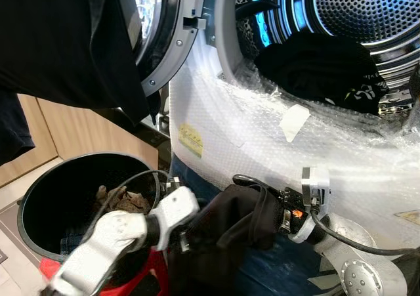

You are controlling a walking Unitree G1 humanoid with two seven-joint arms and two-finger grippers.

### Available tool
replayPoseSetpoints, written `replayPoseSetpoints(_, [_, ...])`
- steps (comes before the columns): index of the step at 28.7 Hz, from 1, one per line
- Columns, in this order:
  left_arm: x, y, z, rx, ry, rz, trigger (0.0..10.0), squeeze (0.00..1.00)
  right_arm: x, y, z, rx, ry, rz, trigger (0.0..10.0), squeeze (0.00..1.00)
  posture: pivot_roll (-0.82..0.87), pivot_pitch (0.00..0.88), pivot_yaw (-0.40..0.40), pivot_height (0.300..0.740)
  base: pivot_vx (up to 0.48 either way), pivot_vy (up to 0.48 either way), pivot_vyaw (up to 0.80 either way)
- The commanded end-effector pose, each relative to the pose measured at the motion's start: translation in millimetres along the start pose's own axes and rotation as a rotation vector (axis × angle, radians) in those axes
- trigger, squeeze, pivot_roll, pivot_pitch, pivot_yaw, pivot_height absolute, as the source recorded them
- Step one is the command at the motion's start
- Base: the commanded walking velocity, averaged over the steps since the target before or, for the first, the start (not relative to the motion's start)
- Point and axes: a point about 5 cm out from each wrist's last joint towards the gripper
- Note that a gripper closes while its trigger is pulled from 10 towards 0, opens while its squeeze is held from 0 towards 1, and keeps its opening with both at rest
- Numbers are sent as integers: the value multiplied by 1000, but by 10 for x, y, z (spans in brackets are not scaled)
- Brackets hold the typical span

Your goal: Clothes washing

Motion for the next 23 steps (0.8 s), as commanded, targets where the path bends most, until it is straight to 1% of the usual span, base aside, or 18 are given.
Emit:
replayPoseSetpoints(1, [-7, -13, -52, -37, 15, -33, 10000, 1000, 132, 38, 16, 15, -27, 39, 0, 0, 139, 0, -131, 740, 0, 0, 0])
replayPoseSetpoints(2, [-3, -12, -63, -44, 18, -40, 10000, 1000, 150, 38, 15, 17, -32, 41, 0, 0, 139, 0, -131, 740, 0, 0, 0])
replayPoseSetpoints(3, [54, 15, -91, -44, -5, -34, 10000, 1000, 204, 41, 2, 22, -44, 53, 0, 0, 138, 0, -129, 740, 0, 0, 0])
replayPoseSetpoints(5, [79, 21, -101, -44, -18, -28, 10000, 1000, 222, 46, -3, 24, -47, 60, 0, 0, 137, 0, -126, 740, 0, 0, 0])
replayPoseSetpoints(6, [88, 27, -121, -52, -14, -36, 10000, 1000, 284, 63, -21, 31, -65, 75, 0, 0, 140, 0, -125, 740, 0, 0, 0])
replayPoseSetpoints(9, [-10, 12, -129, -51, 34, -53, 10000, 1000, 354, 84, -41, 41, -88, 89, 0, 0, 141, 0, -125, 740, 0, 0, 0])
replayPoseSetpoints(12, [-67, 6, -129, -38, 52, -51, 10000, 1000, 382, 94, -56, 49, -91, 97, 0, 0, 143, 0, -123, 740, 0, 0, 0])
replayPoseSetpoints(14, [-113, 17, -137, -7, 68, -63, 10000, 1000, 406, 103, -67, 56, -100, 101, 0, 0, 142, 0, -122, 740, 0, 0, 0])
replayPoseSetpoints(16, [-160, -9, -153, -7, 78, -50, 10000, 1000, 434, 114, -76, 64, -111, 100, 0, 0, 146, 0, -126, 740, 0, 0, 0])
replayPoseSetpoints(20, [-144, -24, -173, 9, 71, -53, 10000, 1000, 444, 128, -75, 72, -115, 96, 0, 0, 148, 0, -132, 740, 0, 0, 0])
replayPoseSetpoints(21, [-138, -28, -188, 14, 69, -36, 10000, 1000, 448, 131, -74, 76, -116, 93, 0, 0, 152, 0, -136, 740, 0, 0, 0])
replayPoseSetpoints(22, [-137, -18, -197, 25, 66, -37, 10000, 945, 450, 133, -76, 80, -115, 90, 0, 0, 153, 0, -138, 740, 0, 0, 0])
replayPoseSetpoints(23, [-137, -11, -203, 33, 65, -40, 10000, 945, 452, 134, -77, 83, -115, 89, 0, 0, 153, 0, -138, 740, 0, 0, 0])
Point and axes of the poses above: a point about 5 cm out from each wrist's last joint towards the gripper, its own z axis pointing back from the gripper into the wrist, its own x axis along the axis of the wrist's last joint, y = z × x, and after that the axes turned 1 degree about -z, right-handed
